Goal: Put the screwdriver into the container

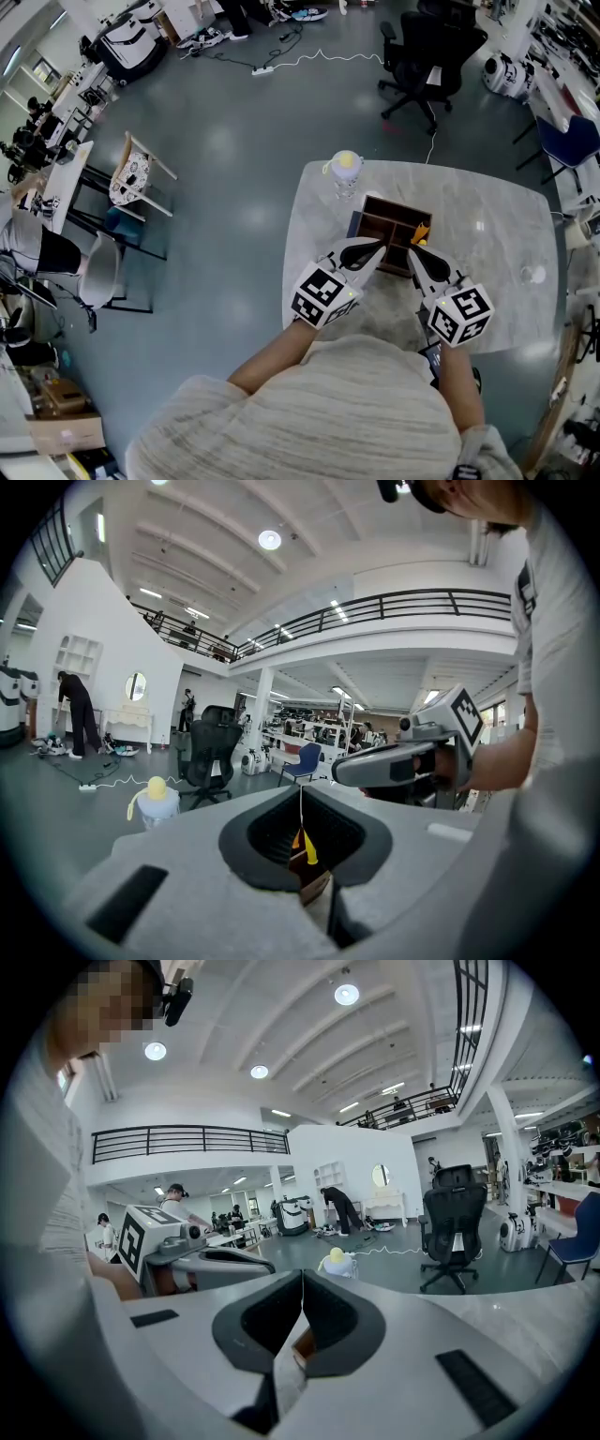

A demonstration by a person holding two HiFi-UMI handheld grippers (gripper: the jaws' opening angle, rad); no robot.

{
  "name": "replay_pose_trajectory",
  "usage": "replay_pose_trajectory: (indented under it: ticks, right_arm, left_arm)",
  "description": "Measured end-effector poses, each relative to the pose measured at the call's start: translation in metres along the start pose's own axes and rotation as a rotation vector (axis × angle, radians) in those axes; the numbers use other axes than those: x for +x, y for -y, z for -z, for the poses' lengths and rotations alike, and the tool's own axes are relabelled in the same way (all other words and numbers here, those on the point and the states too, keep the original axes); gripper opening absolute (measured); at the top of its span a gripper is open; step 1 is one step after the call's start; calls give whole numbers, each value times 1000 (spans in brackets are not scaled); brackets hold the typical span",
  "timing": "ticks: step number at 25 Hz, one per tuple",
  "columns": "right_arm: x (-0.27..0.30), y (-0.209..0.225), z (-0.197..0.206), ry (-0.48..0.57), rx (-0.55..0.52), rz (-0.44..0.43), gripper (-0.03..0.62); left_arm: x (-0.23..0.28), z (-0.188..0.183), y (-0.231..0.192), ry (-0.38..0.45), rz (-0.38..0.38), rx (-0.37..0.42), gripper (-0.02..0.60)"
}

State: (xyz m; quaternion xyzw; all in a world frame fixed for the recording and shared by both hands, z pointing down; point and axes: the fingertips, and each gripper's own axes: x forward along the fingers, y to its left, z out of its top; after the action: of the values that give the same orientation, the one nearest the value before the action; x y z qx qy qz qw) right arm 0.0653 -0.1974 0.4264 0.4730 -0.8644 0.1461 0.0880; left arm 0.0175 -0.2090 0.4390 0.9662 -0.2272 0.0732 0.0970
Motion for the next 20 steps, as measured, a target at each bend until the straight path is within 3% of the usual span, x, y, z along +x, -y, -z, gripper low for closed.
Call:
replay_pose_trajectory:
  ticks: [20]
  right_arm:
    - [4, -2, 7, -44, -15, -13, 11]
  left_arm:
    - [1, 2, -1, -8, -4, -8, 17]
